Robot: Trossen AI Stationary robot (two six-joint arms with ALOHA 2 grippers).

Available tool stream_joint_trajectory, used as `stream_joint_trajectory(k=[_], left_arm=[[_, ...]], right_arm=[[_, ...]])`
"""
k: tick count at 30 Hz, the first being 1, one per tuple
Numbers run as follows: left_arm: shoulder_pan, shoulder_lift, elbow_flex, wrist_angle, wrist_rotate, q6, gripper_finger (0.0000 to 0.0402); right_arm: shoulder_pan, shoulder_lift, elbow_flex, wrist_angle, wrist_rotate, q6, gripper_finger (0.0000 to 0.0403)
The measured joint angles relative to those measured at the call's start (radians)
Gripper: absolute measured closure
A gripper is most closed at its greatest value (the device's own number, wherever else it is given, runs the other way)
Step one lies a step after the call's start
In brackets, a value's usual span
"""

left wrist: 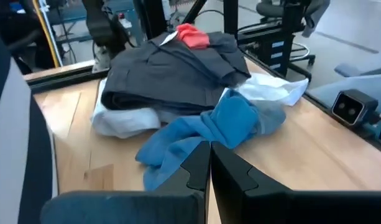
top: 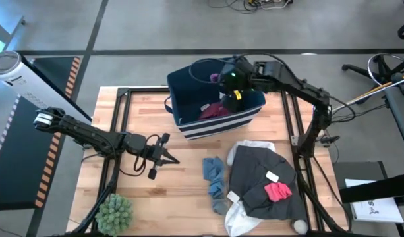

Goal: Sort clothes
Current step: Put the dark blue socks into the laundry bin

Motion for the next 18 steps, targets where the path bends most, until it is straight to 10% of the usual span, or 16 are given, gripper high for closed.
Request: stream_joint_trajectory(k=[10, 18], left_arm=[[-0.005, 0.313, 0.337, -0.264, 0.01, -0.001, 0.0395], [-0.006, 0.573, 0.576, -0.335, 0.166, -0.032, 0.031]], right_arm=[[-0.137, -0.013, -0.158, 0.136, -0.223, -0.113, 0.0379], [-0.154, -0.012, -0.184, 0.162, -0.231, -0.148, 0.0301]])
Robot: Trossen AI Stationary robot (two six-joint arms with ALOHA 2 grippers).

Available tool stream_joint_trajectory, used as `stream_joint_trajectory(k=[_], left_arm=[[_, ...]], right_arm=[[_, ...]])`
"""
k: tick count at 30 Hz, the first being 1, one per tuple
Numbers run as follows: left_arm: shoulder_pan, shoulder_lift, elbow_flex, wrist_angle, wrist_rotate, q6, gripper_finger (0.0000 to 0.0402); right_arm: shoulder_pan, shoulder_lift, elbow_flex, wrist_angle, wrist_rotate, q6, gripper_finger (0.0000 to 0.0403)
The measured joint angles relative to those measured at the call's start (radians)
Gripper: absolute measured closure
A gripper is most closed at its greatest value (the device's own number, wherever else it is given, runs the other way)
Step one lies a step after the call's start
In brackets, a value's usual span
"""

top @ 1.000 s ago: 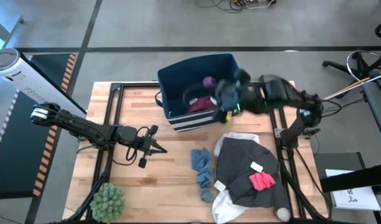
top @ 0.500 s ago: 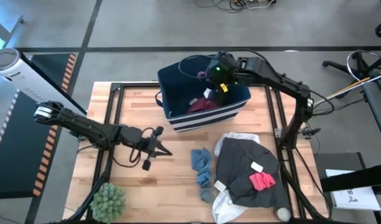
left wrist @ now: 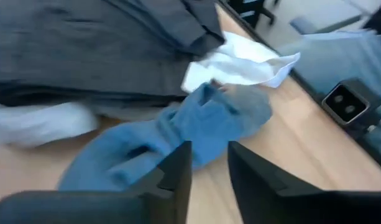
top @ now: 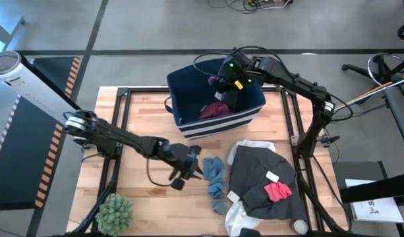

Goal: Sort clothes
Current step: Put the dark blue socks into the laundry bin, then put the blue socks into the laundry bin

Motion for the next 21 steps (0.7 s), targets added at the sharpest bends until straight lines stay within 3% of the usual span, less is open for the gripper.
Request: stream_joint_trajectory(k=[4, 13, 17, 21], left_arm=[[0.0, 0.111, 0.096, -0.024, 0.077, -0.026, 0.0253], [-0.002, 0.268, 0.221, -0.058, 0.13, -0.034, 0.0142], [-0.002, 0.303, 0.245, -0.054, 0.151, -0.034, 0.0121], [-0.001, 0.337, 0.266, -0.045, 0.151, -0.028, 0.0125]], right_arm=[[0.0, 0.0, 0.015, 0.004, 0.0, -0.008, 0.0261], [-0.001, -0.017, 0.069, 0.001, 0.0, -0.017, 0.0195], [-0.001, -0.022, 0.076, 0.0, 0.0, -0.019, 0.0181], [-0.001, -0.03, 0.077, 0.004, 0.009, -0.025, 0.0177]])
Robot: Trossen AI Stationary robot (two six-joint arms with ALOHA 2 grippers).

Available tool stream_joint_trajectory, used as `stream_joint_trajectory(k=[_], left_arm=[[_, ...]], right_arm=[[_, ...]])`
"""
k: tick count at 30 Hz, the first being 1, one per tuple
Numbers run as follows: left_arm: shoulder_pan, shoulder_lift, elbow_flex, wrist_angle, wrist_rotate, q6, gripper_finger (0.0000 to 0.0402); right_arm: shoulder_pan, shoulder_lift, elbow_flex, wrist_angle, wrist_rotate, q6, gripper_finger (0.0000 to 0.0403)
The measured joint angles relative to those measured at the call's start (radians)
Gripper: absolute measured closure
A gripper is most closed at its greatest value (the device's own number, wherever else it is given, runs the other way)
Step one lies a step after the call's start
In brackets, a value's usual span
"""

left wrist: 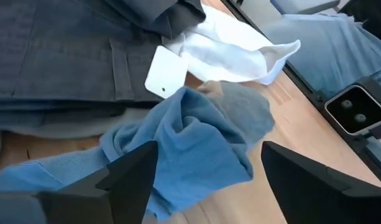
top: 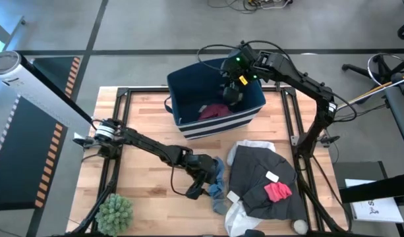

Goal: Sort clothes
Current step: Put the blue socks into the laundry bin

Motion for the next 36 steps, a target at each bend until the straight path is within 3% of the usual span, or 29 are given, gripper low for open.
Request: stream_joint_trajectory(k=[5, 10, 18, 26, 31, 36], left_arm=[[0.002, 0.057, 0.043, 0.014, -0.034, 0.002, 0.0154], [0.002, 0.125, 0.079, -0.011, -0.164, -0.01, 0.0207], [-0.011, 0.087, 0.077, -0.015, -0.235, -0.088, 0.0387], [-0.026, -0.116, 0.081, -0.065, -0.355, -0.063, 0.0397], [-0.008, -0.284, 0.083, -0.126, -0.507, -0.046, 0.04], [0.045, -0.44, 0.083, -0.112, -0.531, 0.036, 0.04]], right_arm=[[0.0, 0.0, 0.0, -0.001, 0.007, 0.012, 0.0183], [0.0, -0.003, 0.0, 0.002, 0.008, 0.062, 0.0186], [0.005, -0.089, 0.0, -0.004, 0.007, 0.096, 0.0185], [0.009, -0.234, 0.0, -0.005, 0.007, 0.121, 0.0214], [0.01, -0.308, 0.0, -0.005, 0.006, 0.142, 0.0228], [0.011, -0.349, -0.001, -0.005, 0.006, 0.15, 0.0237]])
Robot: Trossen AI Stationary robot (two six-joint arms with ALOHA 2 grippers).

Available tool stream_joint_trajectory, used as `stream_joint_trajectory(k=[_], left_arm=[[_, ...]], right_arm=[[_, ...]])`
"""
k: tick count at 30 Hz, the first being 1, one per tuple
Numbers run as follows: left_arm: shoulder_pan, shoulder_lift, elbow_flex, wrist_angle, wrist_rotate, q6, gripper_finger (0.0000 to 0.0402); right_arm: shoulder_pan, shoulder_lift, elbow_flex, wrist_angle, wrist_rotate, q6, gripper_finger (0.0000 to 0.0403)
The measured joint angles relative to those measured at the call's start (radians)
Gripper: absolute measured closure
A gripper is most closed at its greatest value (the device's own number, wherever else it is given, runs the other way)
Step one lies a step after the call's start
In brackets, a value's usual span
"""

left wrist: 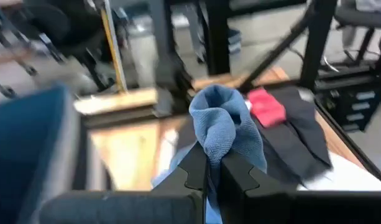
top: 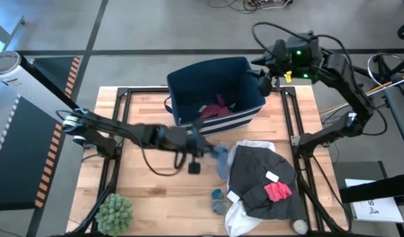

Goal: Sort clothes
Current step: Put the blue socks into the laundry bin

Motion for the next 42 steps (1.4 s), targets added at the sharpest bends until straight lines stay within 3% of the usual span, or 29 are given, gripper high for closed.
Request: stream_joint_trajectory(k=[10, 19, 25, 35, 42], left_arm=[[0.194, -0.131, 0.057, 0.001, 0.027, 0.173, 0.0401], [0.438, -0.078, 0.221, -0.02, 0.202, 0.222, 0.0401], [0.571, -0.007, 0.324, -0.12, 0.298, 0.227, 0.0402], [0.707, 0.055, 0.349, -0.19, 0.303, 0.25, 0.0401], [0.721, 0.084, 0.348, -0.321, 0.359, 0.269, 0.0401]], right_arm=[[0.002, 0.003, -0.002, 0.003, 0.0, -0.003, 0.0254], [0.002, 0.018, -0.003, 0.007, 0.0, -0.022, 0.0266], [0.002, 0.019, -0.006, 0.007, 0.0, -0.031, 0.0274], [0.002, 0.017, -0.006, 0.007, 0.0, -0.037, 0.0285], [0.002, 0.017, -0.014, -0.01, -0.008, -0.043, 0.0287]])
